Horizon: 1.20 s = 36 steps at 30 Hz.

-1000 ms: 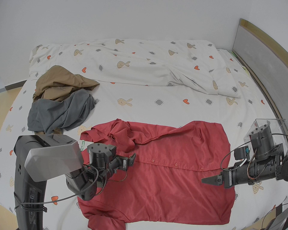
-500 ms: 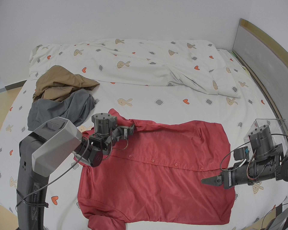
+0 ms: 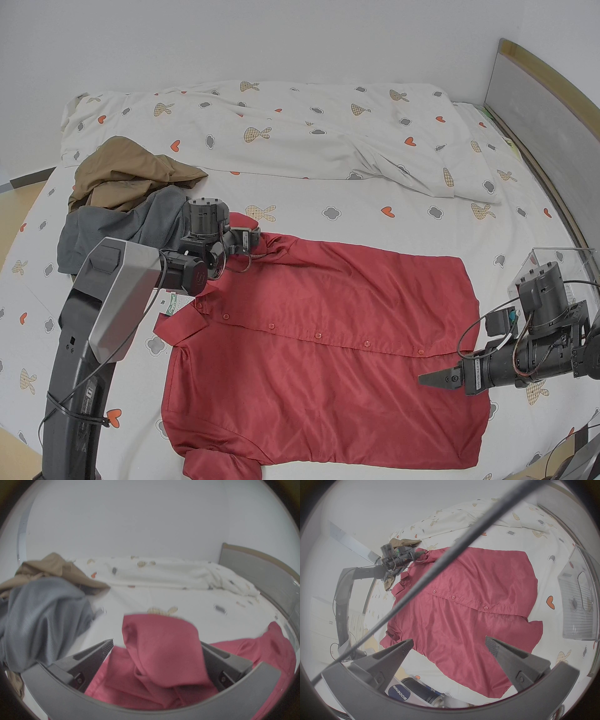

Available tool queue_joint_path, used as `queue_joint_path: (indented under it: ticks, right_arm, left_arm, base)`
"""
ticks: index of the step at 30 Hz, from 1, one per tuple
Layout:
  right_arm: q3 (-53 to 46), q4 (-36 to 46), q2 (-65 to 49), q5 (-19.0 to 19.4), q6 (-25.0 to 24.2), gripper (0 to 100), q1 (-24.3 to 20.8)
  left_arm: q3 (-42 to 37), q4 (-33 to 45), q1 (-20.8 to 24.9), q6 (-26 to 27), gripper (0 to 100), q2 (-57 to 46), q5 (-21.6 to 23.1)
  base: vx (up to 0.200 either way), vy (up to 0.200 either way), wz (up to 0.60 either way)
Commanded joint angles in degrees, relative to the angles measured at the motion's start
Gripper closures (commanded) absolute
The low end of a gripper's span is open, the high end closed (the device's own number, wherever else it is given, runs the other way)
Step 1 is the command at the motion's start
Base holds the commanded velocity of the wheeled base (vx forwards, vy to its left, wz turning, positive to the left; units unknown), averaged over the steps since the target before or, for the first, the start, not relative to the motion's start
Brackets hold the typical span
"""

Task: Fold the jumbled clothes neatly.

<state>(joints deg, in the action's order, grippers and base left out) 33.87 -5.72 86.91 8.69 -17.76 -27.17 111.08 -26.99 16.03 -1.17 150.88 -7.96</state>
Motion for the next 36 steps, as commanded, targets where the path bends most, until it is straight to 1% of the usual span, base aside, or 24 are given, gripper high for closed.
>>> queue_joint_path:
  ticks: [1,7,14,19,24,27,28,29,30,33,34,36]
  right_arm:
    - [0.0,0.0,0.1,0.0,0.0,0,0.1]
    - [0.0,0.0,0.2,0.0,0.0,0,0.2]
    - [0.0,-0.1,0.7,-0.1,0.1,0,0.2]
    - [0.0,-0.1,0.6,0.0,0.0,0,0.3]
    - [0.0,-0.1,0.7,-0.1,0.0,0,0.3]
    - [0.0,-0.1,0.5,-0.1,0.0,0,0.3]
    - [0.0,0.0,0.5,-0.1,0.0,0,0.3]
    - [0.0,-0.1,0.5,-0.1,0.0,0,0.4]
    - [0.0,-0.1,0.5,-0.1,0.0,0,0.3]
    - [0.0,-0.1,0.6,0.0,0.0,0,0.3]
    - [0.0,-0.1,0.6,0.0,0.0,0,0.3]
    - [0.0,-0.1,0.7,0.0,0.1,0,0.3]
  left_arm:
    - [3.5,3.9,-0.1,-0.1,0,6.8,-0.1]
    - [3.5,3.9,0.2,-0.4,0,6.2,-0.2]
    - [3.5,4.3,0.1,-0.6,0,1.3,-0.2]
    - [3.5,4.4,0.1,-0.3,0,-5.0,-0.2]
    - [3.4,2.6,0.2,0.0,0,-10.3,-0.2]
    - [-3.1,-1.2,0.2,0.1,0,-13.1,0.1]
    - [-3.6,-1.5,0.2,0.1,0,-13.2,0.1]
    - [-11.7,-4.3,0.4,0.0,0,-16.1,1.1]
    - [-16.1,-4.8,0.6,-0.1,0,-17.7,2.5]
    - [-30.5,-4.9,0.8,-0.1,0,-22.8,11.0]
    - [-31.8,-4.9,0.8,-0.1,0,-23.2,12.0]
    - [-40.9,-4.7,0.1,0.5,0,-26.1,20.4]
  base:
    - [0.0,0.0,0.0]
    - [0.0,0.0,0.0]
    - [0.0,0.0,0.0]
    - [0.0,0.0,0.0]
    - [0.0,0.0,0.0]
    - [0.0,0.0,0.0]
    - [0.0,0.0,0.0]
    - [0.0,0.0,0.0]
    - [0.0,0.0,0.0]
    - [0.0,0.0,0.0]
    - [0.0,0.0,0.0]
    - [0.0,0.0,0.0]
